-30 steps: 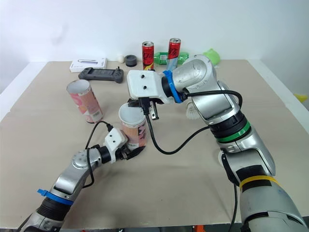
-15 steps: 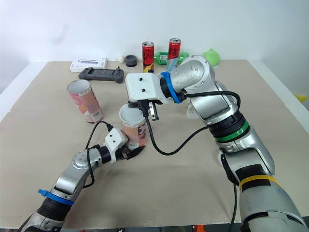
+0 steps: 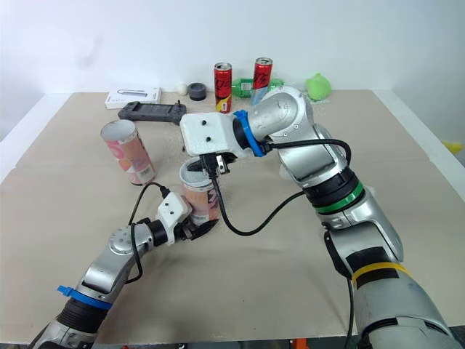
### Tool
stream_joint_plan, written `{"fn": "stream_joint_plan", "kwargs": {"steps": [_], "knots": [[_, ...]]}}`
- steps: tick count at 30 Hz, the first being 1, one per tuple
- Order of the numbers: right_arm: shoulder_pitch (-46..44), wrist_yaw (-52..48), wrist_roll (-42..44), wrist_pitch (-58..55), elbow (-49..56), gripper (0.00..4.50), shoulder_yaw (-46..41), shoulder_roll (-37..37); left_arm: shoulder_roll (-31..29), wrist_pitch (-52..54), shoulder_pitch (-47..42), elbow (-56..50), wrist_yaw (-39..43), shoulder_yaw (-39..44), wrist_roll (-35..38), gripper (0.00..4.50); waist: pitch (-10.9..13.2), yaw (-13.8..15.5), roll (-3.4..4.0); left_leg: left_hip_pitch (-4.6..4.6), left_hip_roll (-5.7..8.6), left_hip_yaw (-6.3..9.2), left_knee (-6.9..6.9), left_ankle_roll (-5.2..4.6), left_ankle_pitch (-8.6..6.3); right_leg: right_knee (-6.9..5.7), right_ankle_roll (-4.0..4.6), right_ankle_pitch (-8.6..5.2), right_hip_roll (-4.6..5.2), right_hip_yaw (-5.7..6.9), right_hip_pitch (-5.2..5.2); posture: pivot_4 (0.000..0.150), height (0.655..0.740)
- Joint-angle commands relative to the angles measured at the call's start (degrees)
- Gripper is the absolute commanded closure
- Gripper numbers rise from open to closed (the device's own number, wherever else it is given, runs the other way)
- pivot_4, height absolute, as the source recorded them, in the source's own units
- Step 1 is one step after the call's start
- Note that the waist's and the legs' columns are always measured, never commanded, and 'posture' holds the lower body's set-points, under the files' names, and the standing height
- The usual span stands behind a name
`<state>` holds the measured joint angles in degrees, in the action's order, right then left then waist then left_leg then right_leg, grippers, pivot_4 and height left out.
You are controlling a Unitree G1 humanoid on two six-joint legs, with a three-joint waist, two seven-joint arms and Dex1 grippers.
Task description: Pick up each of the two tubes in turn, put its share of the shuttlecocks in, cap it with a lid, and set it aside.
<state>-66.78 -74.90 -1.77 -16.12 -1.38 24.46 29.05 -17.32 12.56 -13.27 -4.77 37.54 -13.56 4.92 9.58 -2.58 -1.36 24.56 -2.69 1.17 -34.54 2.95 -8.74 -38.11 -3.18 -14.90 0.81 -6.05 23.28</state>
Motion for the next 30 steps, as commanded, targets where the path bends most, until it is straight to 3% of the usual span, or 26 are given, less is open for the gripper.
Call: {"fn": "stream_joint_plan", "kwargs": {"steps": [1,2,3,10,13,14,15,20,21,24,30], "knots": [[-1.9,0.4,0.8,0.8,0.5,0.75,-1.6,-0.6,0.2,0.5,0.7,1.2,0.0,-1.4,-0.6,0.94,0.0,0.0,0.0,0.0,0.0,0.01,0.0,0.0,0.0,0.0,0.0,0.0,0.0,0.01,0.0,0.15,0.74],[-2.3,0.8,1.0,0.7,0.2,0.19,-2.0,-0.8,0.2,0.5,0.7,1.2,0.0,-1.4,-0.6,0.94,0.0,0.0,0.0,0.0,0.0,0.01,0.0,0.0,0.0,0.0,0.0,0.0,0.0,0.01,0.0,0.15,0.74],[-2.7,1.2,1.3,0.5,-0.1,0.09,-2.5,-1.0,0.2,0.5,0.7,1.2,0.0,-1.4,-0.6,0.94,0.0,0.0,0.0,-0.01,0.0,0.01,0.0,0.0,0.0,0.0,0.01,0.0,-0.01,0.01,0.0,0.15,0.74],[-6.5,-0.2,6.6,-2.8,-0.5,0.09,-7.0,-0.5,0.3,0.4,0.5,1.4,0.2,-1.4,-0.6,0.94,0.0,0.0,0.01,0.02,0.0,0.01,0.0,0.0,0.0,0.0,0.03,-0.01,0.01,0.01,0.02,0.15,0.74],[-6.5,-3.6,8.3,-5.1,0.5,0.7,-6.5,1.1,0.4,0.1,0.1,1.9,0.3,-1.4,-0.6,0.94,0.0,0.0,0.01,0.02,0.0,0.02,0.01,0.0,0.0,0.01,0.04,-0.03,0.01,0.02,0.01,0.15,0.74],[-6.4,-4.9,8.8,-6.0,1.0,1.28,-6.1,1.9,0.5,0.1,0.0,2.0,0.3,-1.4,-0.6,0.94,0.0,0.0,0.01,0.02,0.01,0.02,0.0,0.0,0.0,0.01,0.06,-0.04,0.02,0.02,0.01,0.15,0.74],[-5.6,-6.0,9.1,-6.9,1.8,1.28,-5.5,2.8,0.6,0.0,0.0,2.1,0.2,-1.4,-0.7,0.94,0.0,0.0,0.02,0.03,0.01,0.01,0.0,0.0,0.0,0.01,0.08,-0.05,0.02,0.01,0.01,0.15,0.74],[-2.9,-7.4,8.8,-8.5,3.2,3.21,-3.1,4.0,0.8,-0.2,0.1,2.0,0.1,-1.4,-0.7,0.94,0.0,0.0,0.04,0.01,0.02,-0.01,-0.01,0.0,0.0,0.01,0.09,-0.03,0.04,0.01,0.03,0.15,0.74],[-2.5,-7.3,8.8,-8.6,2.9,3.21,-2.8,3.7,0.8,-0.2,0.1,2.0,0.1,-1.4,-0.7,0.94,0.0,0.0,0.04,0.01,0.02,-0.01,-0.01,0.0,0.0,0.0,0.09,-0.03,0.04,0.01,0.03,0.15,0.74],[-2.0,-6.7,8.6,-8.7,2.0,4.44,-2.0,2.5,0.7,-0.1,0.1,2.0,0.3,-1.4,-0.7,0.94,0.0,0.0,0.04,0.02,0.03,0.0,-0.01,0.0,0.01,0.01,0.09,-0.04,0.05,0.02,0.03,0.15,0.74],[-2.0,-5.4,7.1,-9.3,-0.2,4.44,-0.5,1.0,0.7,0.0,0.1,1.8,0.4,-1.4,-0.6,0.94,0.0,0.0,0.04,0.03,0.03,0.01,-0.01,0.0,0.0,0.01,0.08,-0.04,0.05,0.03,0.02,0.15,0.74]]}}
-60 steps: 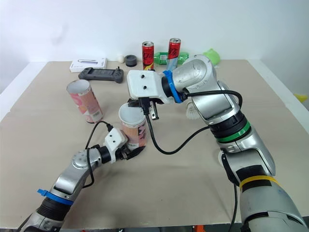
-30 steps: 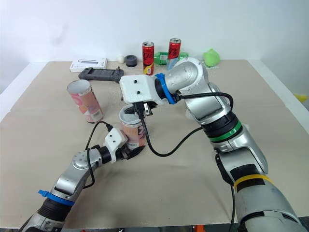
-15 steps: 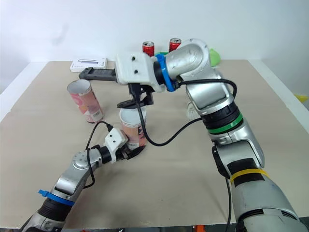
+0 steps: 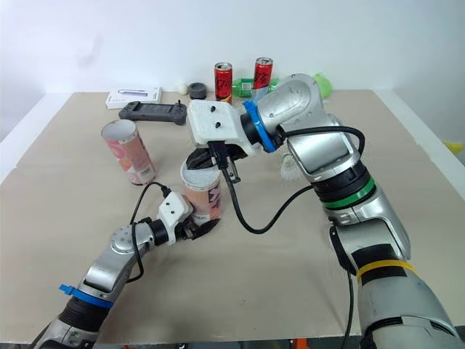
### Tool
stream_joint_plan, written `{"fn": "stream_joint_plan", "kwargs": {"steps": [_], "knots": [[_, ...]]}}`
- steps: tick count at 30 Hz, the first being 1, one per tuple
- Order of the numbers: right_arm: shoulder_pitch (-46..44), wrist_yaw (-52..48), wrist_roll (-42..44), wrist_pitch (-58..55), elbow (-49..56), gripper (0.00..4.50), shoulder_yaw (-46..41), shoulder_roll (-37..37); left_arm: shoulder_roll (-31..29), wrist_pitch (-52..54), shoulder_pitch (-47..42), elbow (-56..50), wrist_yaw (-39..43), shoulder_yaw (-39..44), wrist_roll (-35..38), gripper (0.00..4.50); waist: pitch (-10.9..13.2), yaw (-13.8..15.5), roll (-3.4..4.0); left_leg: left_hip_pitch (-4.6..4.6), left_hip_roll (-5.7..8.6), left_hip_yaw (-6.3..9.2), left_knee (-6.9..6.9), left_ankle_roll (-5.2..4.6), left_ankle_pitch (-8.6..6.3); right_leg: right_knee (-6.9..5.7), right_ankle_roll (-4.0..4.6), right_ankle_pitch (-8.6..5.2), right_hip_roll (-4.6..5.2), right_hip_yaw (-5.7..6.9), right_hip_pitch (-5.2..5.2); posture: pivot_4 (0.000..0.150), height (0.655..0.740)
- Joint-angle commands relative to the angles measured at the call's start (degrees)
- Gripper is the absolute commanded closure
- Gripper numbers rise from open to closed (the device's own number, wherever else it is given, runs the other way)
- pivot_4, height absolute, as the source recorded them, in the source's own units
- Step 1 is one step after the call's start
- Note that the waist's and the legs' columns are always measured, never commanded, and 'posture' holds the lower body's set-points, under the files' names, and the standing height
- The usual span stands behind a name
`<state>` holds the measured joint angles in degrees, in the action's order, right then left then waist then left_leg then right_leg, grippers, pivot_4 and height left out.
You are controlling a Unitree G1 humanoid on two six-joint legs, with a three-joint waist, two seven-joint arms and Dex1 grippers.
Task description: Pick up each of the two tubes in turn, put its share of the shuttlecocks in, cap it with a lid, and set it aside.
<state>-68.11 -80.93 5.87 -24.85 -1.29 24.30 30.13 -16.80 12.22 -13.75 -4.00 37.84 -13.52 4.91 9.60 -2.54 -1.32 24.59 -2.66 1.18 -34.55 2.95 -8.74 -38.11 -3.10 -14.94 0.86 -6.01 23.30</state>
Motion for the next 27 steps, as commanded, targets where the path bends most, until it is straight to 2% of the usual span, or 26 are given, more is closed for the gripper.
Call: {"fn": "stream_joint_plan", "kwargs": {"steps": [1,15,27], "knots": [[-0.7,0.7,-0.7,-1.0,-0.5,4.44,-0.1,-0.1,0.2,0.3,0.6,1.0,0.1,-1.5,-0.6,0.94,0.0,0.0,0.0,0.01,0.0,-0.01,-0.01,0.0,0.0,0.0,0.0,0.0,0.0,0.0,0.0,0.15,0.74],[1.2,1.5,-2.3,-0.8,-3.8,4.44,2.3,-3.7,0.5,0.3,0.4,1.1,-0.1,-1.4,-0.6,0.94,0.0,0.0,0.01,-0.05,0.0,-0.01,0.0,0.0,0.0,0.0,0.01,0.01,0.0,0.0,-0.04,0.15,0.74],[8.8,2.9,-1.3,0.9,-4.6,4.44,0.7,-5.8,0.1,0.4,0.5,0.8,0.1,-1.1,-0.5,0.94,-0.2,-0.2,0.2,-0.24,-0.03,-0.02,0.03,0.0,0.0,-0.01,0.04,0.01,-0.04,-0.02,-0.18,0.15,0.74]]}}
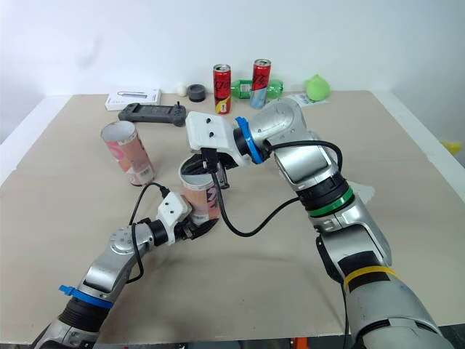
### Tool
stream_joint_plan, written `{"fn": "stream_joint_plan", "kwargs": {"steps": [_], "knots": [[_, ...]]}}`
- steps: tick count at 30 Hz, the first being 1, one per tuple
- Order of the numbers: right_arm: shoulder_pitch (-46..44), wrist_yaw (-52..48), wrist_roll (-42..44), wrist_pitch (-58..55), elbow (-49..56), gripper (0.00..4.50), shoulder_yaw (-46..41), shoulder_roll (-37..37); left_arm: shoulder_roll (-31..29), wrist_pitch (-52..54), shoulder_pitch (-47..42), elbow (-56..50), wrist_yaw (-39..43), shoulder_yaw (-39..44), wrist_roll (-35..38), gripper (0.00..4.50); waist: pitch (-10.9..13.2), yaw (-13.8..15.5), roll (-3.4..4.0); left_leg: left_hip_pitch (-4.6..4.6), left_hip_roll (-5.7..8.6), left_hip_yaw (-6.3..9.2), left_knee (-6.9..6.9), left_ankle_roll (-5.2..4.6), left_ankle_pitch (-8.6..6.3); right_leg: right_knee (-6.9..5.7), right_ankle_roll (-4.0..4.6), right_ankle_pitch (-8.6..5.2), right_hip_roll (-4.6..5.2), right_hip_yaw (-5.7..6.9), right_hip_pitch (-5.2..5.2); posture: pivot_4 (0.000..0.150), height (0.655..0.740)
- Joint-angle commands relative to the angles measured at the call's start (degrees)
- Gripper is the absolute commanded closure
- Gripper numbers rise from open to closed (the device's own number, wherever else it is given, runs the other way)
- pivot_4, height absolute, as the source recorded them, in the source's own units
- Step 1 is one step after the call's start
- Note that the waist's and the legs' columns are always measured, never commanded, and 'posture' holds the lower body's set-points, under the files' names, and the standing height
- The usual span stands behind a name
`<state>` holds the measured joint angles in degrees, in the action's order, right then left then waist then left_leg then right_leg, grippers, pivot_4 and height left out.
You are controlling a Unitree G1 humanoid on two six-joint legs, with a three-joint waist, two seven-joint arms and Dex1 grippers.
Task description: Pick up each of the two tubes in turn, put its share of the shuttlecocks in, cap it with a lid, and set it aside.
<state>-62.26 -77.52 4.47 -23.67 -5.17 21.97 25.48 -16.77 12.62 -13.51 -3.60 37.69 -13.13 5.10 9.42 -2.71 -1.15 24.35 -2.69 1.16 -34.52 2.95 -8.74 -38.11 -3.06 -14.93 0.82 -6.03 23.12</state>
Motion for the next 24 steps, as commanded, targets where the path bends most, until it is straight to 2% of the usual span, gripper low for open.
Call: {"fn": "stream_joint_plan", "kwargs": {"steps": [1,16,24], "knots": [[3.7,-0.3,0.0,0.1,-1.1,4.44,3.1,-1.3,0.0,0.0,0.1,0.5,0.3,-1.5,-0.7,0.94,-0.2,0.0,0.04,-0.02,0.0,0.0,0.01,0.0,0.0,0.0,0.0,0.0,0.0,0.0,-0.01,0.15,0.74],[9.0,0.7,-0.4,0.7,-7.2,4.44,4.6,-6.7,0.1,0.1,0.0,0.4,0.5,-1.8,-0.8,0.94,-1.3,-0.1,0.18,-0.29,-0.04,-0.02,0.14,0.02,-0.02,0.0,0.14,-0.09,-0.05,-0.01,-0.12,0.15,0.74],[11.5,0.5,-2.1,2.6,-11.5,4.44,6.7,-8.5,0.3,0.0,0.3,0.2,0.4,-1.8,-0.9,0.94,-1.8,-0.3,0.06,-1.36,-0.09,0.02,0.23,0.28,-0.46,0.02,0.43,-0.42,-0.1,-0.03,-0.72,0.15,0.74]]}}
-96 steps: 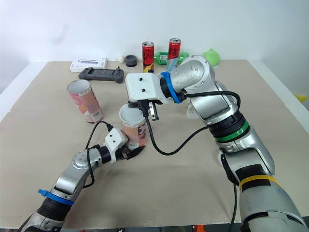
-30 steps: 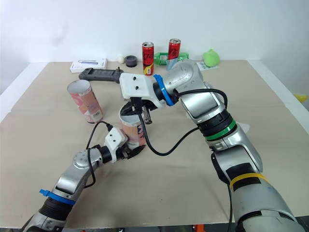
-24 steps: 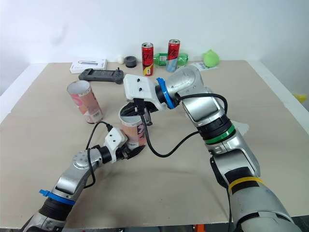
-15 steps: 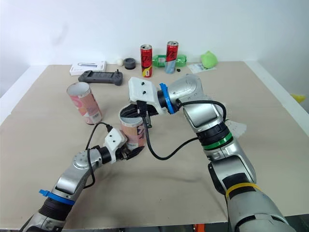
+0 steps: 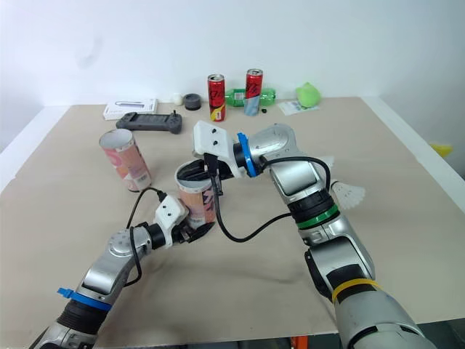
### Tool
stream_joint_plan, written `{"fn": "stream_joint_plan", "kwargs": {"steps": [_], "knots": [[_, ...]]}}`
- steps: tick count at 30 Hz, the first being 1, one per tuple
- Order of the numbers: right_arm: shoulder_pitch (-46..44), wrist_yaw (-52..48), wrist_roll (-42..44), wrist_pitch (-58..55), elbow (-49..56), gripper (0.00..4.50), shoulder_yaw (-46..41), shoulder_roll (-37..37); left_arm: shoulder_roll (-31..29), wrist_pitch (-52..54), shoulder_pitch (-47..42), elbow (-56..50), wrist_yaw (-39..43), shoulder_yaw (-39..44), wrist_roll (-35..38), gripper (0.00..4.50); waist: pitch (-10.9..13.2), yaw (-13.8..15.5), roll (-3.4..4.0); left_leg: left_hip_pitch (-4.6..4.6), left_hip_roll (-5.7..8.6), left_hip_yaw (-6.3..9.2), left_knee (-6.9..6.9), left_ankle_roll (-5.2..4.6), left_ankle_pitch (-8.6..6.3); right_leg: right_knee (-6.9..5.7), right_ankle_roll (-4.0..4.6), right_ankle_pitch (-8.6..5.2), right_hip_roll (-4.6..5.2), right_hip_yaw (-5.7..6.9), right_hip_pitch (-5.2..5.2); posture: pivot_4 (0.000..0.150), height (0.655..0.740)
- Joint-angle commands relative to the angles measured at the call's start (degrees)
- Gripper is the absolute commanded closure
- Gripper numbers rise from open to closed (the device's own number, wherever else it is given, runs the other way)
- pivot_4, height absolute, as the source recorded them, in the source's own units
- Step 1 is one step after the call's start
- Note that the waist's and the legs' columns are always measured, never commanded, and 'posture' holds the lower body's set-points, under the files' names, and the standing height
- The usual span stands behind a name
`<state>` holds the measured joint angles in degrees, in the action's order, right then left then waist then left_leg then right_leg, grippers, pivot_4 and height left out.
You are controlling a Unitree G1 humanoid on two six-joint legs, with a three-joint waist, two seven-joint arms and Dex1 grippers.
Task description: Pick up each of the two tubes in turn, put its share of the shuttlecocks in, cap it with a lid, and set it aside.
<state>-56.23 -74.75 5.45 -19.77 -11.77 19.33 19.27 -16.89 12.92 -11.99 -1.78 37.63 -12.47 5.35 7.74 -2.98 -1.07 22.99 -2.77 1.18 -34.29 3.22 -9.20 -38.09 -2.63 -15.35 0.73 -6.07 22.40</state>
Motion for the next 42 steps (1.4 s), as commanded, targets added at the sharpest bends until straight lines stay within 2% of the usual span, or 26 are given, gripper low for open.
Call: {"fn": "stream_joint_plan", "kwargs": {"steps": [1,14,24,27,33,42], "knots": [[5.9,-2.3,-3.4,-1.1,-5.2,4.44,9.8,-2.3,0.4,-0.3,-1.2,-1.6,0.5,-2.5,-1.1,0.94,-0.2,0.0,-0.03,-0.03,0.0,0.0,0.0,-0.02,-0.06,0.0,0.02,-0.05,0.0,0.0,-0.02,0.15,0.74],[10.8,-4.9,-5.3,-3.4,-6.0,4.44,14.8,-1.6,0.7,-0.4,-1.2,-1.6,0.4,-2.8,-1.1,0.94,-1.8,0.0,-0.05,-0.68,0.0,0.04,-0.01,0.26,-0.76,0.01,0.1,-0.74,-0.01,-0.09,-0.57,0.15,0.74],[3.3,-5.0,-3.2,-2.0,-1.0,4.44,8.9,0.2,0.9,-0.5,-1.3,-1.3,0.4,-2.7,-1.1,0.94,-1.3,0.1,0.0,-0.91,0.08,0.18,-0.02,0.47,-1.09,0.05,0.07,-1.07,0.05,-0.09,-0.82,0.15,0.74],[1.0,-5.3,-2.0,-3.2,1.9,4.44,7.4,1.3,0.8,-0.5,-1.3,-1.3,0.5,-2.7,-1.0,0.94,-0.8,0.2,-0.01,-0.8,0.14,0.22,-0.02,0.48,-1.09,0.06,0.06,-1.08,0.1,-0.09,-0.73,0.15,0.74],[-4.8,-6.3,0.3,-5.9,7.3,4.44,3.8,4.4,0.9,-0.6,-1.6,-0.9,0.8,-2.7,-1.1,0.94,-0.2,0.4,-0.04,-0.01,0.19,0.26,-0.02,0.3,-0.98,0.06,-0.06,-1.01,0.07,-0.08,-0.13,0.15,0.74],[-9.4,-9.4,-1.7,-4.8,7.0,4.44,4.9,11.1,1.2,-1.0,-2.1,-0.3,0.7,-2.8,-1.2,0.94,0.8,0.4,0.01,0.74,0.3,0.49,-0.08,0.1,-1.06,0.07,-0.49,-0.96,0.02,-0.05,0.07,0.15,0.74]]}}
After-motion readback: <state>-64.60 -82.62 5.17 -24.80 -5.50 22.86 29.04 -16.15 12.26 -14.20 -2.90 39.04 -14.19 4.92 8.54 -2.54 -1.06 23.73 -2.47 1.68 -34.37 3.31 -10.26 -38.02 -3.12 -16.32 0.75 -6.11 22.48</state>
